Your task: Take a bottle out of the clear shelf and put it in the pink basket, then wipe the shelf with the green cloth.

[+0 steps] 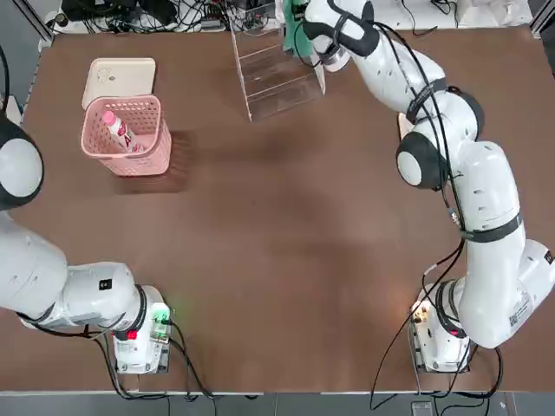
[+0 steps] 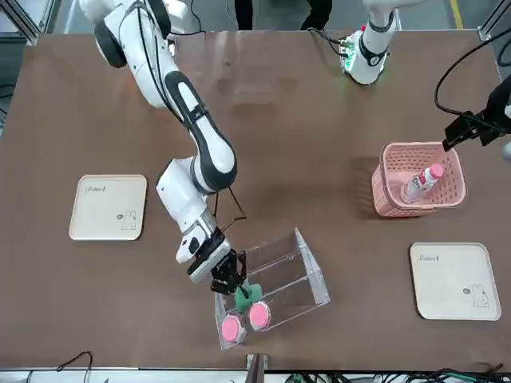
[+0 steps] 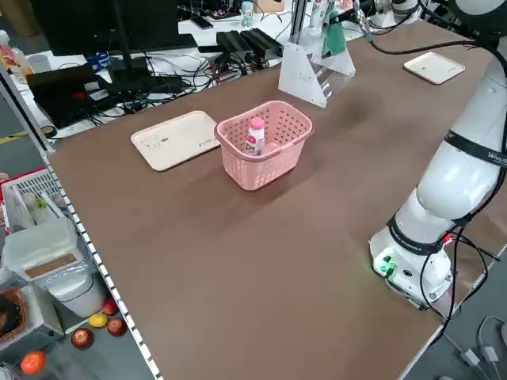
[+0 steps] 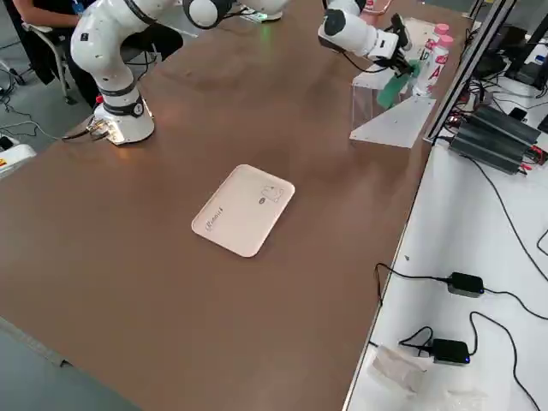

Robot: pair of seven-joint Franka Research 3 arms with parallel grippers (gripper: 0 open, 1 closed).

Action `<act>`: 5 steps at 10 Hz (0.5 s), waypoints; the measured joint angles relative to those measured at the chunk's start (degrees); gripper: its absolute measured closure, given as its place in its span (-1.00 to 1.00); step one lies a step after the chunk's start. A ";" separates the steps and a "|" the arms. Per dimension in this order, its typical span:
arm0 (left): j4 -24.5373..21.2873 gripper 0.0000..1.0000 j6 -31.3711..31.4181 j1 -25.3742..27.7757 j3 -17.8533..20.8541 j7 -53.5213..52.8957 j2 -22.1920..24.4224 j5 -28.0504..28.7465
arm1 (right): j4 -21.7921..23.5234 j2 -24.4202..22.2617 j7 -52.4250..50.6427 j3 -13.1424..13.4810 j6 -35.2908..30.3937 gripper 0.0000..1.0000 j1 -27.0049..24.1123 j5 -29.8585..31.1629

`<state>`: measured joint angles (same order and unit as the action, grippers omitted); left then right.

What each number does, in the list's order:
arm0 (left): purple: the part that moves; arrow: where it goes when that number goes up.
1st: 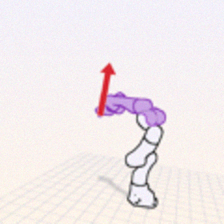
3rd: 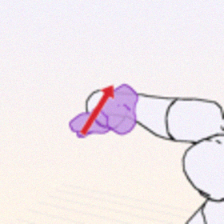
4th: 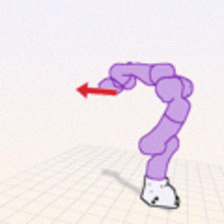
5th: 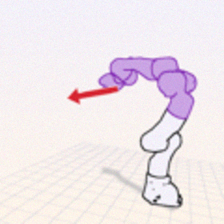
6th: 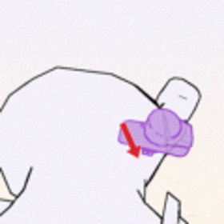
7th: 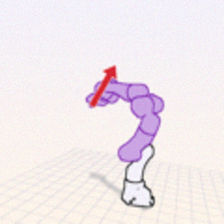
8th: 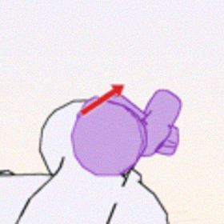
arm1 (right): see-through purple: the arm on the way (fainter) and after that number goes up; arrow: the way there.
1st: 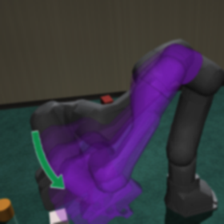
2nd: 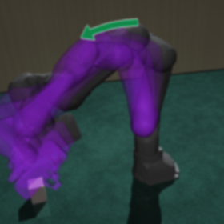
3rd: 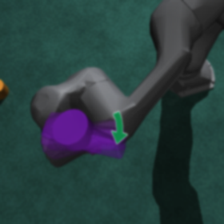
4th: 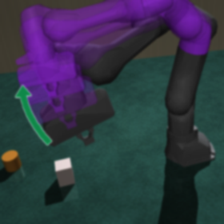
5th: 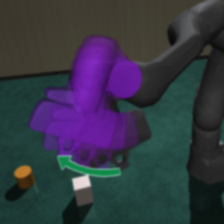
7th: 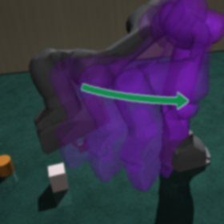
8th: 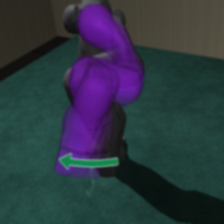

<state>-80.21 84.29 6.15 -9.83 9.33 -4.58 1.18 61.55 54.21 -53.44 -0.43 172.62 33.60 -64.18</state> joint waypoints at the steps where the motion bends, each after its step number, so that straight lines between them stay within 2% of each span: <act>1: 0.00 -1.00 0.00 0.00 0.00 -0.06 0.00 0.00 | -0.10 0.00 0.80 -0.10 -0.03 0.90 0.45 0.00; 5: 0.00 -1.00 0.00 -0.04 -0.71 -0.16 0.00 0.00 | -2.45 0.05 6.93 -0.26 0.13 0.90 5.23 0.04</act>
<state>-80.21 84.29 6.12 -10.54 9.18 -4.58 1.18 59.10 54.25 -46.51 -0.70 172.75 38.83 -64.14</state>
